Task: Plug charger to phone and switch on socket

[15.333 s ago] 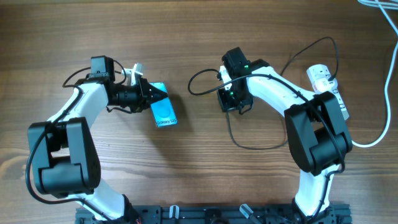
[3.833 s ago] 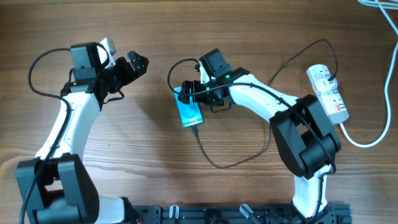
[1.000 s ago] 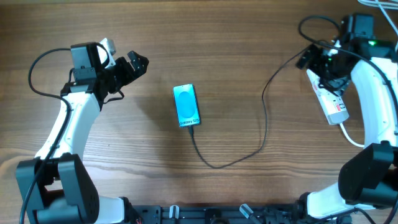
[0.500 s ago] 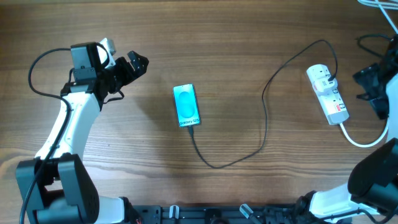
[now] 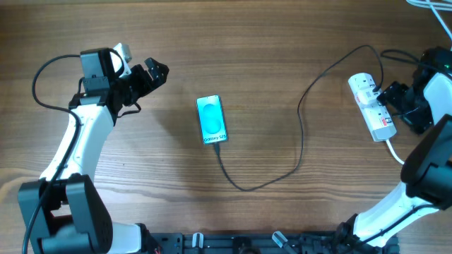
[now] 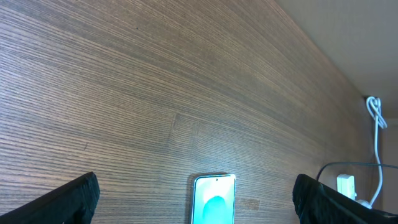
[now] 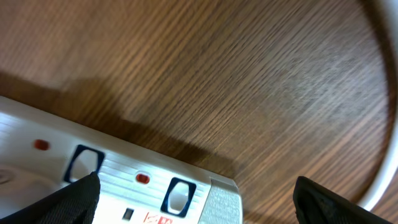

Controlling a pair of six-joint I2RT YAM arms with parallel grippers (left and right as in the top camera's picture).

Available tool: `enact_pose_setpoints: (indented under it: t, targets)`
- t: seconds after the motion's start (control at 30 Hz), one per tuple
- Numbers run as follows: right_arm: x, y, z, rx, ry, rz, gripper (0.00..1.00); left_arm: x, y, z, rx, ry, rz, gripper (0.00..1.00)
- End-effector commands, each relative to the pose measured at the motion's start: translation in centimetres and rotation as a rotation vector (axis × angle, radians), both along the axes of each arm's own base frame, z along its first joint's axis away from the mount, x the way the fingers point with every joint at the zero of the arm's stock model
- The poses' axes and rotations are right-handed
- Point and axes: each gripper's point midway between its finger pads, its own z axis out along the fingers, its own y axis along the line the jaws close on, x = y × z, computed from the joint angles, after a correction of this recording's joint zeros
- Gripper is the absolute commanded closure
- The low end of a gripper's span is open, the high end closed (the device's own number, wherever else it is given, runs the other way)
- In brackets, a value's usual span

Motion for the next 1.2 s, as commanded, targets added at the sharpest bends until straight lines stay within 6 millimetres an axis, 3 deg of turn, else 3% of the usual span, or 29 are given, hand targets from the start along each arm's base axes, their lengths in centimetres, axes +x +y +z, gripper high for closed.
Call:
enact_pose_setpoints:
  t: [0.0, 0.4, 0.57, 0.93, 1.17]
  targets:
    - [-0.7, 0.4, -2.0, 0.038, 0.048, 0.022, 0.00, 0.1, 0.2, 0.1, 0.013, -0.009, 0.002, 0.00]
    - [1.3, -0.3, -2.0, 0.017, -0.029, 0.032, 0.00, 0.1, 0.2, 0.1, 0.013, -0.009, 0.002, 0.00]
    - [1.8, 1.2, -2.2, 0.099, -0.055, 0.094, 0.00, 0.1, 0.3, 0.1, 0.013, -0.008, 0.003, 0.00]
    - [0.3, 2.1, -2.3, 0.141, 0.004, 0.091, 0.00, 0.1, 0.2, 0.1, 0.013, -0.009, 0.002, 0.00]
    - [0.3, 2.1, -2.3, 0.140, 0.003, 0.090, 0.00, 0.1, 0.3, 0.1, 0.013, -0.008, 0.003, 0.00]
